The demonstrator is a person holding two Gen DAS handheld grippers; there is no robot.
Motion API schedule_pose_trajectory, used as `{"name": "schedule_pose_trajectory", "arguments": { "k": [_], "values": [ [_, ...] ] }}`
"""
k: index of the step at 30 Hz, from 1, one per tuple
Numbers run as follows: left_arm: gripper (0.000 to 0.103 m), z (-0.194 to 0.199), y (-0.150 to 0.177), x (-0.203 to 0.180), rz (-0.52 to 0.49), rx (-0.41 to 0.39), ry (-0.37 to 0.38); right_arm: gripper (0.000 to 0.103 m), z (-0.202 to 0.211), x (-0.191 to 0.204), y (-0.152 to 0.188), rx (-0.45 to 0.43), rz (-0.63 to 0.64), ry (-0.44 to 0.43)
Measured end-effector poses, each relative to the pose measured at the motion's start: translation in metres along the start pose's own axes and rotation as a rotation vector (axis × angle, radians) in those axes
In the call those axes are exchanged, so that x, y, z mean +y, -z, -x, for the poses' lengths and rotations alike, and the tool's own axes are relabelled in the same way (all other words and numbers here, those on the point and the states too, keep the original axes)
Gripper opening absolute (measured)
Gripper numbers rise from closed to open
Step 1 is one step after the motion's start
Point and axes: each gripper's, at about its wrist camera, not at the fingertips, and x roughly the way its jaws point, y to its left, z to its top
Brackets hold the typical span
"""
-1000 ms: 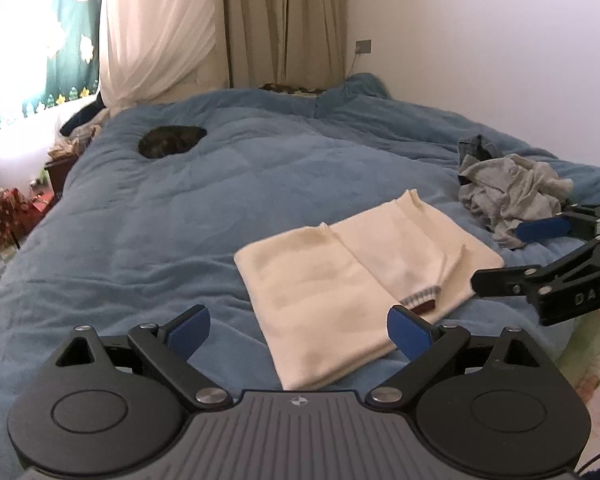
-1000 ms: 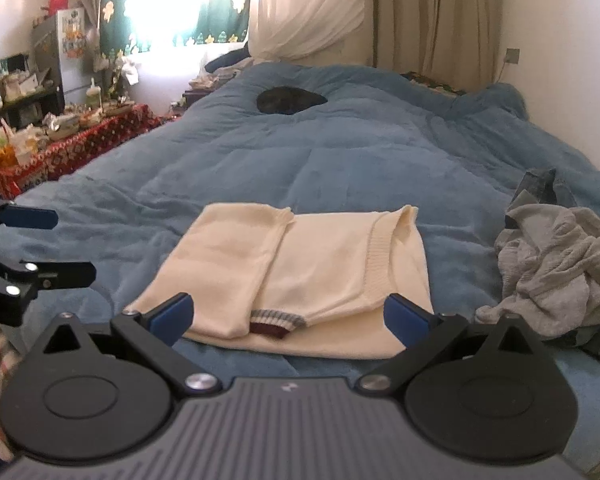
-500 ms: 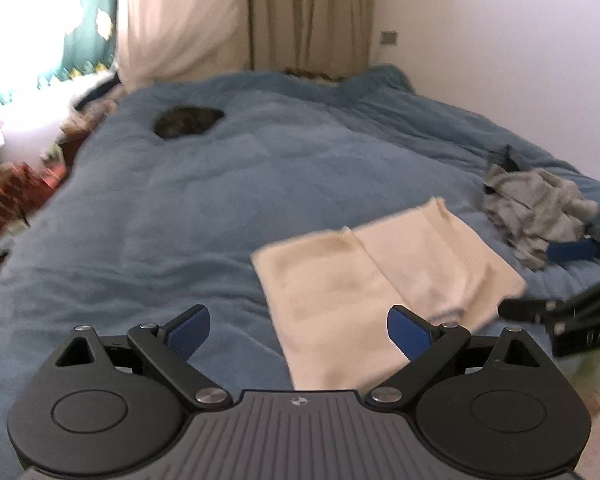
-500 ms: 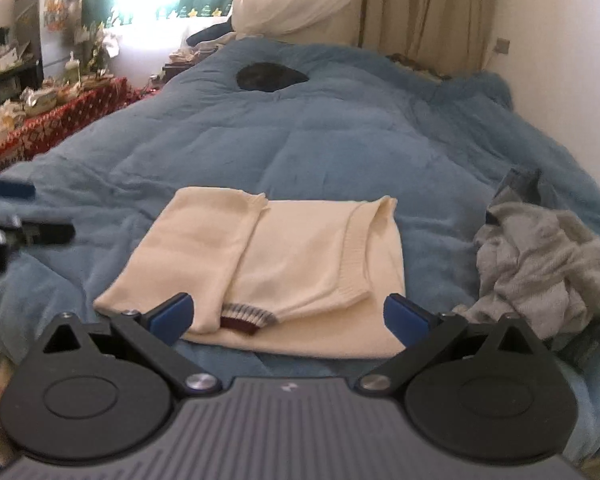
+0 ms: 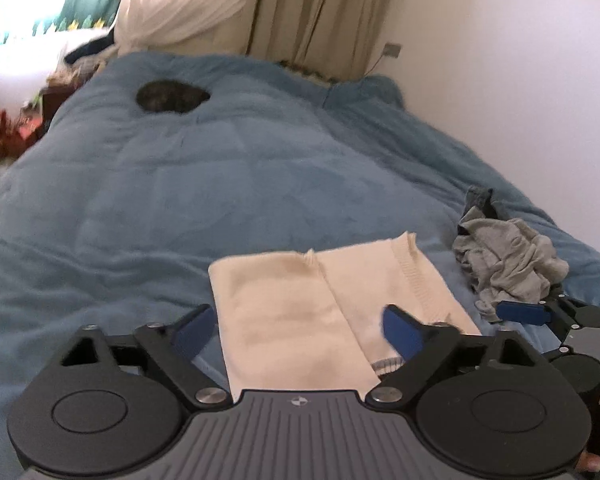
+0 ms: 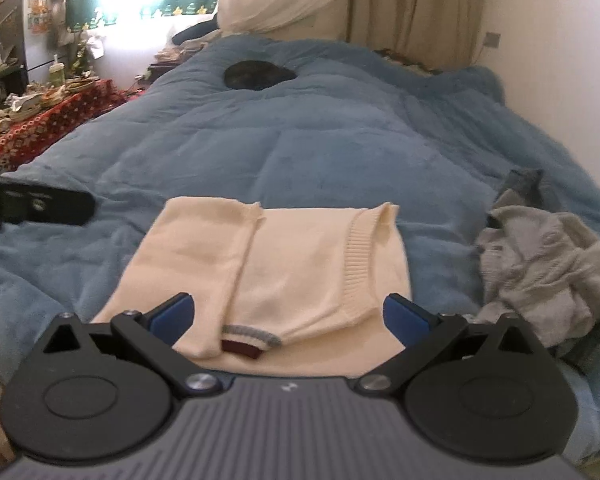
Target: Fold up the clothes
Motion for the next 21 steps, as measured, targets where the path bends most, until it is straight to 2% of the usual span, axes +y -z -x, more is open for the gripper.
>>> {"name": "schedule_pose_trajectory", "arguments": {
  "k": [1, 4, 6, 9, 11, 12, 13, 14, 17, 18, 21],
  "values": [
    [0.06, -0.003, -0.001, 0.0, 0.021, 0.018, -0.005, 0.094, -0.002, 0.001, -0.002, 0.007, -0.007, -0.008],
    [0.047, -0.017, -0.002, 0.011, 0.117, 0.096, 0.012, 0.092, -0.006, 0.003, -0.006, 0.015, -0.043, -0.001],
    [0.038, -0.023, -0.002, 0.018, 0.137, 0.142, 0.05, 0.084, -0.008, 0.004, -0.006, -0.002, -0.066, 0.02],
    [0.033, -0.028, 0.002, 0.023, 0.14, 0.158, 0.072, 0.072, -0.013, 0.006, -0.008, 0.007, -0.069, -0.019],
    [0.015, -0.032, 0.005, 0.027, 0.162, 0.169, 0.088, 0.07, -0.016, 0.007, -0.009, 0.014, -0.079, -0.031],
    [0.007, -0.035, 0.006, 0.031, 0.18, 0.18, 0.085, 0.062, -0.018, 0.009, -0.009, 0.016, -0.088, -0.031],
    [0.007, -0.039, 0.007, 0.034, 0.2, 0.192, 0.081, 0.055, -0.021, 0.01, -0.009, 0.019, -0.095, -0.033],
    [0.006, -0.042, 0.009, 0.038, 0.221, 0.197, 0.082, 0.039, -0.023, 0.011, -0.009, 0.03, -0.101, -0.039],
    [0.001, -0.05, 0.014, 0.049, 0.277, 0.209, 0.099, 0.015, -0.034, 0.011, -0.007, 0.055, -0.136, -0.078],
    [0.001, -0.052, 0.015, 0.052, 0.289, 0.209, 0.106, 0.01, -0.038, 0.011, -0.007, 0.058, -0.147, -0.091],
    [0.001, -0.059, 0.015, 0.058, 0.323, 0.218, 0.12, 0.005, -0.048, 0.012, -0.01, 0.06, -0.166, -0.12]
  ]
}}
